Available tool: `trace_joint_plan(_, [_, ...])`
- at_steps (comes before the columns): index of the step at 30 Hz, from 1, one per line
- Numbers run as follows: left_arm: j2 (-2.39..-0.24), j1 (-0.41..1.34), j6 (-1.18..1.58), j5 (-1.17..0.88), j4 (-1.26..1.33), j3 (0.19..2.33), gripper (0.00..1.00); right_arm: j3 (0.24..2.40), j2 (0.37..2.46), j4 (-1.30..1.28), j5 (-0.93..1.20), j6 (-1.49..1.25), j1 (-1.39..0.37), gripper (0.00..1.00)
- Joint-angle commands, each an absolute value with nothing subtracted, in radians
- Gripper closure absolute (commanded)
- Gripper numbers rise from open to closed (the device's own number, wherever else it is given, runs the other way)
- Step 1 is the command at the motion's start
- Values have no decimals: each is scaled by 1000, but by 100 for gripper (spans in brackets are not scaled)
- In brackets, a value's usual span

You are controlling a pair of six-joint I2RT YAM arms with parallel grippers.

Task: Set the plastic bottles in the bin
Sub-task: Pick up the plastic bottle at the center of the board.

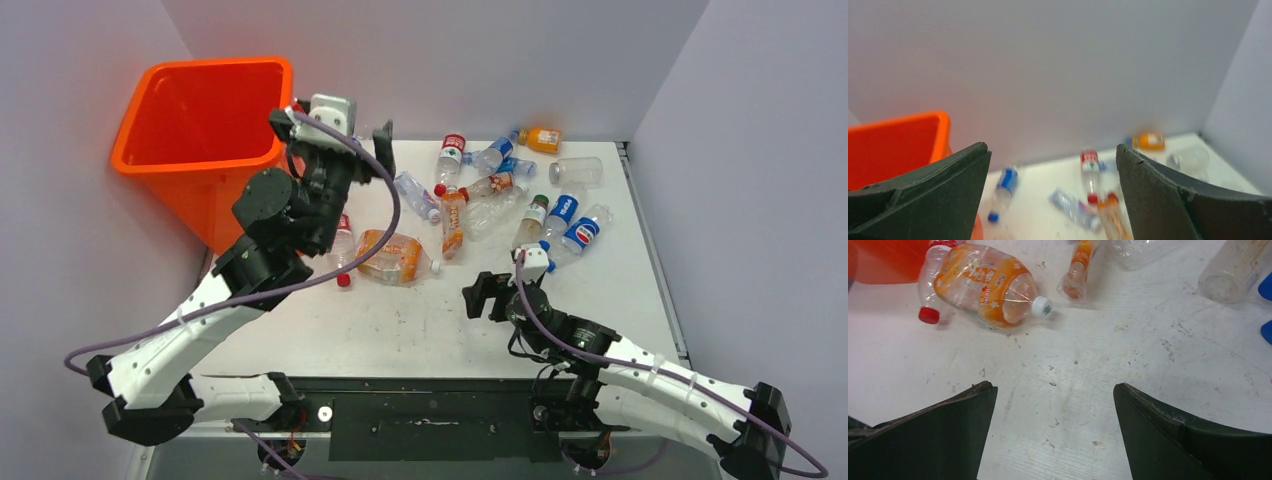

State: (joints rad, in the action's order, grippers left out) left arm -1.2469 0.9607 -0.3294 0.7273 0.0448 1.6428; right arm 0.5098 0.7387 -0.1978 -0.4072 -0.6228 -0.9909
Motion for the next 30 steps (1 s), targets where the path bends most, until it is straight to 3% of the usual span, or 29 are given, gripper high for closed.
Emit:
trace_joint_plan(1, [-1110,957,46,601,-390,1369,4,517,804,-154,-441,-699,-925,10])
trace_joint_plan(8, [-764,950,158,457,-334,884,4,487,917,99,-302,-669,-761,10])
trace_joint_plan(15, [-519,946,188,484,-187,642,4,672,1278,236,-252,-653,-696,0])
trace_joint_plan(21, [-436,974,211,565,-216,626,4,806,1492,275,-203,-635,-635,7])
trace_joint_plan(30, [-430,1002,219,575,-236,634,4,970,1707,245,-130,-589,-592,30])
